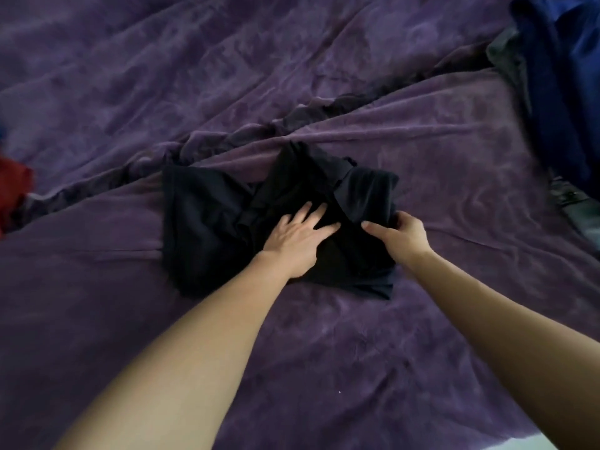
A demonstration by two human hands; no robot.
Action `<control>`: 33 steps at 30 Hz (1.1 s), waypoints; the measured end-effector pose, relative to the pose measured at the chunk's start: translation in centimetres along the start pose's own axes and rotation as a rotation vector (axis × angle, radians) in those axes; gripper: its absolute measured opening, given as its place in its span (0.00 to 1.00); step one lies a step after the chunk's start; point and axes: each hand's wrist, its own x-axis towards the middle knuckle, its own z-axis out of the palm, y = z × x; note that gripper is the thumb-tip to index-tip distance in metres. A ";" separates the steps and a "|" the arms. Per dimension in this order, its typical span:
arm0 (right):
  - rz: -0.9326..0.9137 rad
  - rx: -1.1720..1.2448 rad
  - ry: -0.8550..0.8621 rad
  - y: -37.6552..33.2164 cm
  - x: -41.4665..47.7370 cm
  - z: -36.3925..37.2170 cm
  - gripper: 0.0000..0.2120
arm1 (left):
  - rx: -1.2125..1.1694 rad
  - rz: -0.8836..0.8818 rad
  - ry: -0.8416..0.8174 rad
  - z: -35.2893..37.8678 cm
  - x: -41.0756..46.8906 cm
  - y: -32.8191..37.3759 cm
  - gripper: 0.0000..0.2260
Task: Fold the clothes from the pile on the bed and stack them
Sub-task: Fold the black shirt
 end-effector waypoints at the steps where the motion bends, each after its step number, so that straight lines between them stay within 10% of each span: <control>1: -0.005 0.021 -0.001 0.0 -0.1 0.0 0.14 | -0.030 0.008 0.004 0.1 -0.2 -0.4 0.33; 12: -0.538 -0.322 0.104 -10.6 -11.5 8.4 0.27 | -0.419 -0.476 0.564 -1.2 -16.5 -13.7 0.13; 20: -0.502 -0.538 -0.452 -9.9 -13.6 24.5 0.22 | -0.438 -0.678 0.634 0.8 -23.2 -21.0 0.11; 25: -0.920 -0.559 0.111 -8.9 -10.1 19.3 0.15 | -0.409 -0.508 0.767 -1.0 -18.7 -20.7 0.14; 28: -0.871 -0.868 0.162 -10.8 -5.6 16.2 0.32 | -0.343 -0.336 0.680 -3.1 -12.8 -19.4 0.21; 33: -0.777 -1.199 -0.240 -13.3 0.5 16.0 0.45 | -0.401 -0.382 0.267 -3.2 -6.0 -19.1 0.31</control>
